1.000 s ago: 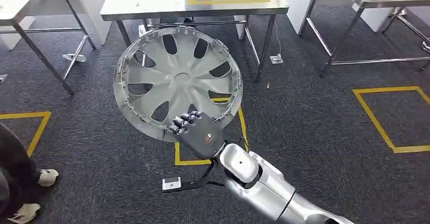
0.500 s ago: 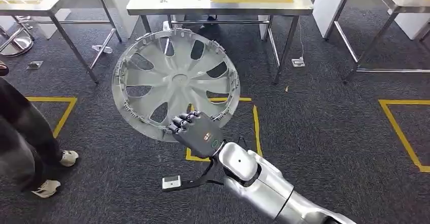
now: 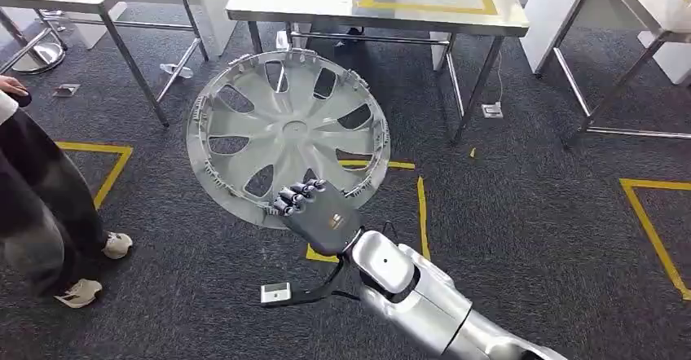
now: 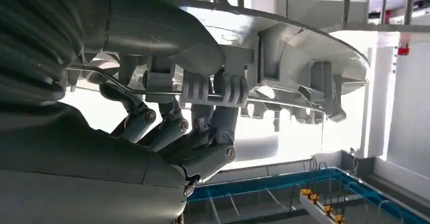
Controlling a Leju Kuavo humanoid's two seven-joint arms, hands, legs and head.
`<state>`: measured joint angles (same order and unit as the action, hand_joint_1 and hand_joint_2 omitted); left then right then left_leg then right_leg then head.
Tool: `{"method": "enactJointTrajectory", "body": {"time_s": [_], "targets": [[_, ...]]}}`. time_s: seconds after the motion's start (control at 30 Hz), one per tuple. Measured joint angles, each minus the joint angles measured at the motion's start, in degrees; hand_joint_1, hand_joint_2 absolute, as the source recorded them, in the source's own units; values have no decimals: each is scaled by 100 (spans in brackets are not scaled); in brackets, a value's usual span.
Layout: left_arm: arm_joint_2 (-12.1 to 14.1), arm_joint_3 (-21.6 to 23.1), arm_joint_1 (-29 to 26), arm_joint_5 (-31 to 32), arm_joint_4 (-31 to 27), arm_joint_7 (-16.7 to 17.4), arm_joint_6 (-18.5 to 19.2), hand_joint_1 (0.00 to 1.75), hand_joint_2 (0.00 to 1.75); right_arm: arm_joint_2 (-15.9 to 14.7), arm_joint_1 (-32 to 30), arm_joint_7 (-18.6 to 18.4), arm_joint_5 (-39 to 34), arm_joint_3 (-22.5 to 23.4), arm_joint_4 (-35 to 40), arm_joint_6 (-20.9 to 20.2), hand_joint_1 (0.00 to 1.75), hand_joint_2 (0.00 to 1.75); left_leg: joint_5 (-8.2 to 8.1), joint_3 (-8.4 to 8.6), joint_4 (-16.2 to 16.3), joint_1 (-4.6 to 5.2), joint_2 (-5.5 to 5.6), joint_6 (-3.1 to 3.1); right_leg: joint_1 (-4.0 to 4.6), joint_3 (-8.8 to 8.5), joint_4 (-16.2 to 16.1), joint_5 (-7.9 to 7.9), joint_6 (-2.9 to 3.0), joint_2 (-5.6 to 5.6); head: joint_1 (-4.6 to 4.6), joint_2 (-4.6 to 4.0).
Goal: Take the parts from the cabinet and place them on the table.
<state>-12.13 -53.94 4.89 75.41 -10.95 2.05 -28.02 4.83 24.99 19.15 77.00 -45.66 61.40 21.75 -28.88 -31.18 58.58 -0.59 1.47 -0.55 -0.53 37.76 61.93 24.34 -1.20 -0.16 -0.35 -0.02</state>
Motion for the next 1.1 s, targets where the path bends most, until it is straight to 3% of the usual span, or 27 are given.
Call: {"method": "enactJointTrajectory", "body": {"time_s": [0.03,0.07,0.13,0.2,0.23,0.27,0.33,0.37,0.4,0.47,0.5,0.53,0.57,0.6,0.63,0.7,0.77,0.8,0.83,0.87,0.9,0.93,0.97,1.0,1.03,1.07,1.1], "targets": [[-2,0,-5,0,2,2,4,0,175,-2,-5,-2,7,2,0,0,175,175,-32,-10,-7,0,0,21,15,-113,-253,-6,43,23,-4,0],[-4,0,7,0,7,2,11,0,175,-2,3,-7,20,2,0,0,175,175,-38,7,0,8,13,58,64,-101,-318,282,61,20,-11,0],[-4,0,-2,-2,7,11,13,0,175,-2,-15,-15,37,7,15,-2,175,175,-29,47,24,10,9,150,69,-157,-351,112,153,26,-11,0],[-2,0,-9,-2,5,9,20,0,175,9,-14,-55,33,17,20,-7,175,175,-66,41,97,9,-2,199,8,-306,-387,129,213,25,-7,0],[-4,0,0,-2,4,2,20,0,175,7,-10,-66,33,35,17,-7,175,175,-74,-51,333,10,-52,208,8,-378,-400,164,261,9,-26,0],[-4,0,10,-2,7,-11,20,0,175,7,-7,-74,33,46,20,-2,175,175,-154,-297,732,7,-75,243,9,-417,-401,205,301,5,-50,0],[-4,0,6,-2,7,-33,20,0,175,7,-30,-81,50,46,17,0,175,175,-477,-815,1491,-11,-84,287,12,-494,-401,293,315,3,-41,0],[-4,0,-6,-2,7,-46,22,0,175,7,-51,-96,50,46,17,0,175,175,-599,-1030,1745,-11,-87,296,12,-547,-401,340,314,6,-52,0],[-4,0,-16,-4,7,-50,22,0,175,7,-73,-111,48,48,17,-4,175,175,-560,-1130,1758,-13,-89,307,12,-616,-400,391,308,14,-46,0],[-2,0,-22,-15,7,-55,28,0,175,7,-108,-135,-19,68,17,-37,175,175,-211,-1022,1253,-14,-104,297,8,-759,-400,496,288,15,-48,0],[2,0,-22,-15,7,-52,28,0,175,11,-120,-133,-57,103,17,-65,175,175,205,-805,625,-14,-130,284,0,-878,-400,582,261,9,-46,0],[7,0,-32,-17,7,-50,28,0,175,11,-128,-127,-85,125,17,-85,175,175,573,-673,181,-21,-139,274,4,-890,-400,645,227,9,-48,0],[4,0,-39,-17,18,-48,50,0,175,13,-128,-114,-103,135,17,-103,175,175,477,-706,93,4,-141,223,24,-958,-356,696,184,25,-63,0],[7,0,-21,-17,15,-48,55,0,175,13,-122,-105,-109,144,17,-105,175,175,432,-644,111,19,-132,141,29,-915,-384,727,145,38,-50,0],[4,0,-39,-17,17,-39,61,0,175,15,-135,-85,-118,146,20,-107,175,175,510,-661,102,18,-132,99,25,-942,-403,748,107,42,-44,0],[-2,0,-46,-15,17,-11,63,0,175,15,-142,-72,-153,160,42,-114,175,175,471,-593,97,7,-152,22,31,-970,-358,737,69,58,-46,0],[-4,0,-38,-15,15,2,63,0,175,18,-145,-61,-177,175,48,-124,175,175,402,-503,52,-1,-185,-58,19,-583,291,675,8,39,-22,0],[-4,0,-26,-15,15,2,63,0,175,15,-148,-48,-186,179,48,-127,175,175,363,-474,51,1,-198,-71,20,-298,698,798,-16,40,-17,0],[-4,0,-25,-15,15,2,66,0,175,11,-167,-44,-192,184,48,-131,175,175,314,-438,51,10,-213,-82,22,-6,1090,1025,-23,40,-15,0],[-4,0,-28,-15,15,4,68,0,175,11,-188,-42,-195,194,48,-135,175,175,264,-386,52,19,-231,-92,26,220,1357,1224,-13,40,-15,0],[-4,0,-35,-15,15,7,70,0,175,7,-207,-39,-203,212,48,-140,175,175,211,-322,52,29,-253,-101,28,361,1448,1278,-5,40,-11,0],[-4,0,-38,-15,15,2,72,0,175,0,-220,-35,-210,234,48,-153,175,175,147,-234,52,43,-280,-105,32,390,1297,1151,13,38,-9,0],[-4,0,-39,-15,15,0,72,0,175,-2,-222,-35,-212,251,48,-164,175,175,83,-146,52,54,-317,-103,48,317,969,891,53,27,-4,0],[-7,0,-38,-15,15,-4,72,0,175,-2,-221,-28,-216,267,48,-175,175,175,15,-45,52,68,-363,-97,84,169,478,514,121,-26,-2,0],[-11,0,-38,-15,15,-13,72,0,175,-2,-219,-22,-219,273,48,-177,175,175,-50,49,50,81,-413,-88,128,15,-2,148,202,-163,2,0],[-22,0,-48,-15,22,-26,74,0,175,-2,-221,-7,-225,275,48,-177,175,175,-100,45,41,88,-449,-77,201,-37,-270,-115,290,-385,2,0],[-24,0,-38,-17,22,-52,81,0,175,-2,-213,6,-249,280,48,-179,175,175,-154,126,40,116,-481,-25,214,-35,-256,178,276,-383,-16,0]]}}
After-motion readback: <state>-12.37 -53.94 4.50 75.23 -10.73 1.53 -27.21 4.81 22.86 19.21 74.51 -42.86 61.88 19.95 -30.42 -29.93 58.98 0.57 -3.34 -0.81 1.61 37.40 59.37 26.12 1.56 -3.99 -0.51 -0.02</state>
